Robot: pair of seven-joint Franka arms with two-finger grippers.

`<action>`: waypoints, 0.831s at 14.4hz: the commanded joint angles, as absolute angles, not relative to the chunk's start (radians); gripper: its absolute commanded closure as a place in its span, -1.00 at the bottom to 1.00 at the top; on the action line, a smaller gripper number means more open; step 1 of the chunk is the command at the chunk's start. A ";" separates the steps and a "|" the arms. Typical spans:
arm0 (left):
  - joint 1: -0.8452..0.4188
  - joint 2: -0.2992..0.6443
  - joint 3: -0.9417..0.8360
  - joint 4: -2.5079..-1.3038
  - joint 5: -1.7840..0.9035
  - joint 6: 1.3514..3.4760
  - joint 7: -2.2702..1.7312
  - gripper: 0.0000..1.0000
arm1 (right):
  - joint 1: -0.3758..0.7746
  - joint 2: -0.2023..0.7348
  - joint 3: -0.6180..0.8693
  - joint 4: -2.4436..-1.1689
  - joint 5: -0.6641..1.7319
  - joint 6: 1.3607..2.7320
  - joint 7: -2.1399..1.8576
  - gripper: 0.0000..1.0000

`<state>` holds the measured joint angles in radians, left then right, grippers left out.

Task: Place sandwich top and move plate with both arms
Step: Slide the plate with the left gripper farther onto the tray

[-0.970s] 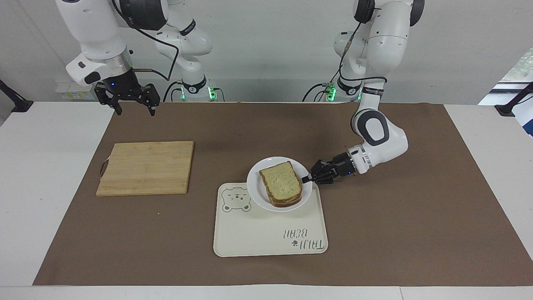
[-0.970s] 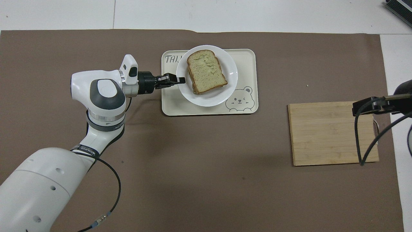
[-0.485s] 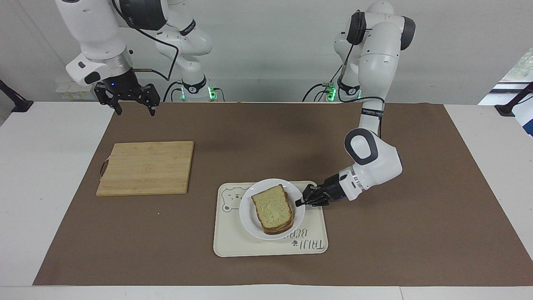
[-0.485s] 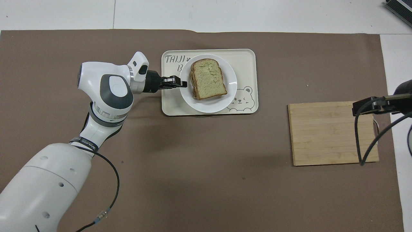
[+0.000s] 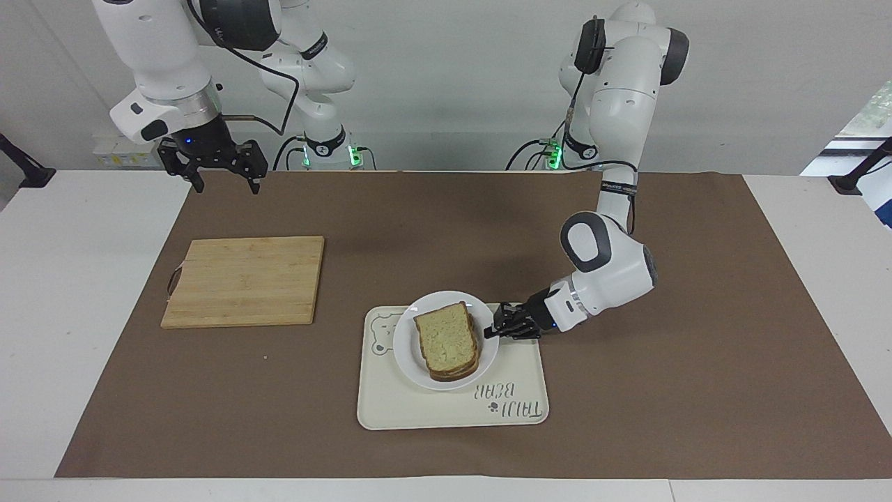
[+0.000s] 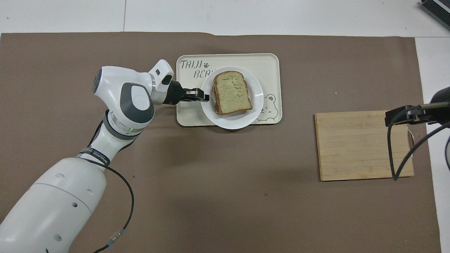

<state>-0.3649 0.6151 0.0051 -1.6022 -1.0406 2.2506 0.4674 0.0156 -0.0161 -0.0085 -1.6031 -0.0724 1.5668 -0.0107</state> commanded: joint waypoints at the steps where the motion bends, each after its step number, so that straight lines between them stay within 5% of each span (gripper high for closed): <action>1: -0.371 0.612 0.021 -1.585 -0.927 2.263 0.420 0.14 | -0.002 -0.002 -0.002 -1.578 -0.084 1.560 -0.075 -1.00; 4: -0.364 0.579 0.067 -1.580 -0.873 2.263 0.416 -0.46 | -0.009 0.003 -0.006 -1.565 -0.066 1.543 -0.081 -1.00; 7: -0.362 0.481 0.142 -1.588 -0.738 2.235 0.416 -0.72 | -0.025 -0.009 -0.009 -1.580 -0.031 1.543 -0.060 -1.00; 8: -0.362 0.442 0.162 -1.591 -0.709 2.206 0.416 -1.00 | -0.032 -0.014 -0.009 -1.586 -0.019 1.546 -0.045 -1.00; 12: -0.361 0.263 0.287 -1.582 -0.430 2.005 0.419 -1.00 | -0.031 -0.012 -0.006 -1.586 -0.018 1.552 -0.046 -1.00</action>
<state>-0.3569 0.3664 0.2489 -1.5582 -0.5498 2.0917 0.4280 -0.0198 -0.0142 -0.0122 -1.5962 -0.0438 1.5641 -0.0480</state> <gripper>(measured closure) 0.000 0.000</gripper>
